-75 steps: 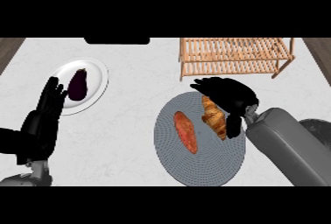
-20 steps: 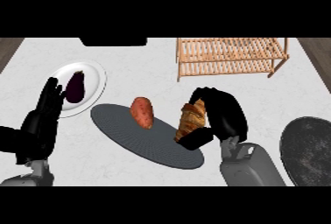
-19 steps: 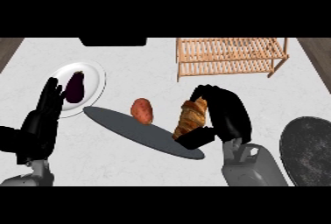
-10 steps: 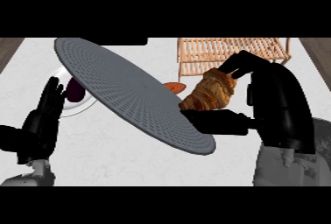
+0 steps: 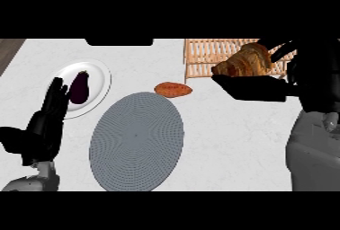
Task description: Pick the croissant from the placemat and place it in the tiered shelf
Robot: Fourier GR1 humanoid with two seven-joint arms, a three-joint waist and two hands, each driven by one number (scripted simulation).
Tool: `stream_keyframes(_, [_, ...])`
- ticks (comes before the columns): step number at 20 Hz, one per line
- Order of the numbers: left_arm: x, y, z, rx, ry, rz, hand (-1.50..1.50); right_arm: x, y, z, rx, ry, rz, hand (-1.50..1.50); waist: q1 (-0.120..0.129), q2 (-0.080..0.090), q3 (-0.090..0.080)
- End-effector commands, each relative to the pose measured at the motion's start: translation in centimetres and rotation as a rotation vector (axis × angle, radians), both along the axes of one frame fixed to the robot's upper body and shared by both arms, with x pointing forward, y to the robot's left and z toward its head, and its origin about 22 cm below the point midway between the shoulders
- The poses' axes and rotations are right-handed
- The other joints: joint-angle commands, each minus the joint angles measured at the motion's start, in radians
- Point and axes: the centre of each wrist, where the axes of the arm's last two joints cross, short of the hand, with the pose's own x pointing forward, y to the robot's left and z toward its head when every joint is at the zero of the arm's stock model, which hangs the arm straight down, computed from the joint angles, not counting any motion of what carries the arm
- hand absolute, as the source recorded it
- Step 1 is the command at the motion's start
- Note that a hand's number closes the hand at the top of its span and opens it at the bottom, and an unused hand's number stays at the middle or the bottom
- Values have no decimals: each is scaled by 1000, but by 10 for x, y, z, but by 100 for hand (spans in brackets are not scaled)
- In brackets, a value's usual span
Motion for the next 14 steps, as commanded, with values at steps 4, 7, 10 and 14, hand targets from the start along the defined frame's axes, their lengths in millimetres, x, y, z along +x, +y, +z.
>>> stream_keyframes(4, [18,2,5,-6,-4,-6,0,56,-25,-20,42,-25,-80,150,5,4,0])
stream_keyframes(7, [-5,5,10,6,-17,-8,0,75,-31,-19,49,-48,-77,150,13,3,0])
stream_keyframes(10, [10,6,-4,3,3,-10,0,94,-55,-28,85,-69,-77,150,9,5,0])
stream_keyframes(14, [4,6,2,-7,5,-14,0,102,-52,-68,77,-103,-87,150,8,3,0])
